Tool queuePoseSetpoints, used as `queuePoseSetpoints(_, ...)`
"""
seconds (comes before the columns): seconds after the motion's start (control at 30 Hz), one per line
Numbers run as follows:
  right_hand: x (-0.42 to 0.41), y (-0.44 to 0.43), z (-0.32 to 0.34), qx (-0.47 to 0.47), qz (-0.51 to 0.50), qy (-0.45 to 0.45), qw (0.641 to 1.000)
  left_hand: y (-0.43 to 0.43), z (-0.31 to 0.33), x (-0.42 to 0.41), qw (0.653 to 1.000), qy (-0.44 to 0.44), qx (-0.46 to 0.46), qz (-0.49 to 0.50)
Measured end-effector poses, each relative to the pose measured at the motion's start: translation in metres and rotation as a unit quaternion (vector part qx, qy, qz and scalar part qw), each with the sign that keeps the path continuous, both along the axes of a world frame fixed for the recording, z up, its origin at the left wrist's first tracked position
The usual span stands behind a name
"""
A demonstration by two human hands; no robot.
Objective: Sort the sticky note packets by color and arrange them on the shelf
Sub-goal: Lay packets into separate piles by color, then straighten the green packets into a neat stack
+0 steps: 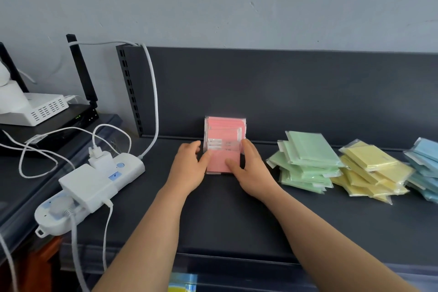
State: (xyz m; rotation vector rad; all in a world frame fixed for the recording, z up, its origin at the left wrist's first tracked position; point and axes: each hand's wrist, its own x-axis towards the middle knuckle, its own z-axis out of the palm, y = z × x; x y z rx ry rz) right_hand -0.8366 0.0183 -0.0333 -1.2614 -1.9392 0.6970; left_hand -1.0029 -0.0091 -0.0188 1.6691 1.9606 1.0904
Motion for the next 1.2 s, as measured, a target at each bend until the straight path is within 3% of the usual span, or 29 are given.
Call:
queuePoseSetpoints(0.2, 0.019, -0.020, 0.031, 0.051, 0.005, -0.051, 0.997, -0.014, 0.026, 0.018, 0.991, 0.095, 0.097, -0.019)
queuePoseSetpoints(0.3, 0.054, -0.037, 0.049, 0.061, -0.027, -0.083, 0.994, -0.023, 0.037, 0.044, 0.987, 0.092, 0.128, -0.031)
queuePoseSetpoints(0.5, 0.122, -0.051, 0.061, 0.152, -0.145, -0.051, 0.976, -0.024, 0.030, 0.117, 0.993, -0.006, 0.061, -0.103)
queuePoseSetpoints(0.6, 0.150, -0.038, 0.055, 0.130, -0.180, -0.141, 0.965, -0.015, 0.027, 0.143, 0.993, -0.021, 0.028, -0.110)
queuePoseSetpoints(0.73, 0.167, -0.030, 0.041, 0.121, -0.127, -0.242, 0.954, -0.005, 0.028, 0.168, 0.995, -0.048, -0.002, -0.084)
queuePoseSetpoints(0.93, 0.178, -0.041, 0.034, 0.141, -0.011, -0.171, 0.975, 0.000, 0.029, 0.182, 0.987, -0.157, -0.035, -0.025)
queuePoseSetpoints(1.03, 0.189, -0.040, 0.037, 0.132, -0.029, -0.111, 0.985, -0.003, 0.029, 0.179, 0.971, -0.231, -0.056, -0.022)
queuePoseSetpoints(1.2, 0.206, -0.031, 0.034, 0.146, -0.056, -0.217, 0.964, -0.019, 0.032, 0.158, 0.943, -0.332, -0.005, 0.024)
